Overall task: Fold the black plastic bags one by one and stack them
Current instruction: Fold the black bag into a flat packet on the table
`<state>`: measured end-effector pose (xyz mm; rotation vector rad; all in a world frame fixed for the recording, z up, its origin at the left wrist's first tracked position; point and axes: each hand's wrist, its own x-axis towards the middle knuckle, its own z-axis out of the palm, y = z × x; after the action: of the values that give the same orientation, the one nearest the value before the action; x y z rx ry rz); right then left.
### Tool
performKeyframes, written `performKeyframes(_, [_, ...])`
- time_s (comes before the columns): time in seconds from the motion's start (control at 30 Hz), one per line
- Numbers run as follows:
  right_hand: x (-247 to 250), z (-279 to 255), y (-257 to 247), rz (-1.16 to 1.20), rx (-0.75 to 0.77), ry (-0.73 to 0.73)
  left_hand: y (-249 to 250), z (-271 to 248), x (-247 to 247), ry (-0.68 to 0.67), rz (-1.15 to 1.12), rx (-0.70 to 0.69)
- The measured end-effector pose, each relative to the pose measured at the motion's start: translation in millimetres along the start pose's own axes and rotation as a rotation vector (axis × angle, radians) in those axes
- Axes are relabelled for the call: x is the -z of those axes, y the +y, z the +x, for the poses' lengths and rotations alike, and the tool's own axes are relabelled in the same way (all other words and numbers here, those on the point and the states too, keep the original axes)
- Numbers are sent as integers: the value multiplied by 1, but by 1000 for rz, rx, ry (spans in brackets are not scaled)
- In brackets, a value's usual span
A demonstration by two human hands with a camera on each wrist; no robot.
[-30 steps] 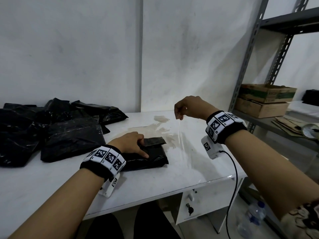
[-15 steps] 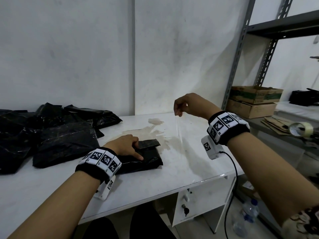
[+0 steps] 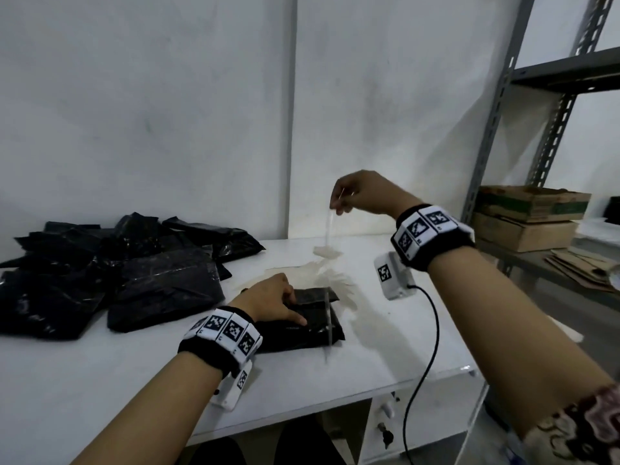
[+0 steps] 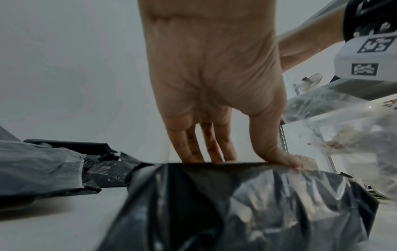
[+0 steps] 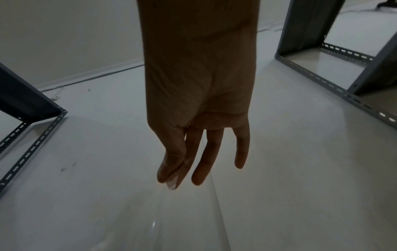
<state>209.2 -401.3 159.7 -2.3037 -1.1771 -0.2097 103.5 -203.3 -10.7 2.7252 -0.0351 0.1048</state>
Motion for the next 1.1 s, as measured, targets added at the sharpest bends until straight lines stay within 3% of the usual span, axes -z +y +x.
performKeyframes(0.13, [-21, 5, 7, 9, -66, -33, 0, 0, 2, -8, 15, 13])
performKeyframes(0.3, [-26, 7, 10, 59, -118, 21, 1, -5, 5, 6, -153, 104])
performKeyframes(0.4, [-28, 7, 11, 62, -127, 48, 4, -10, 9, 6, -178, 80])
performKeyframes(0.6, [-33, 9, 18, 81, -180, 100, -2, -10, 10, -4, -604, 209])
performKeyframes(0.73, [-36, 9, 24, 93, -202, 111, -9, -6, 6, -35, -522, 171])
performKeyframes(1.1, [-44, -3, 51, 157, -295, 158, -18, -9, 9, -35, -612, 93])
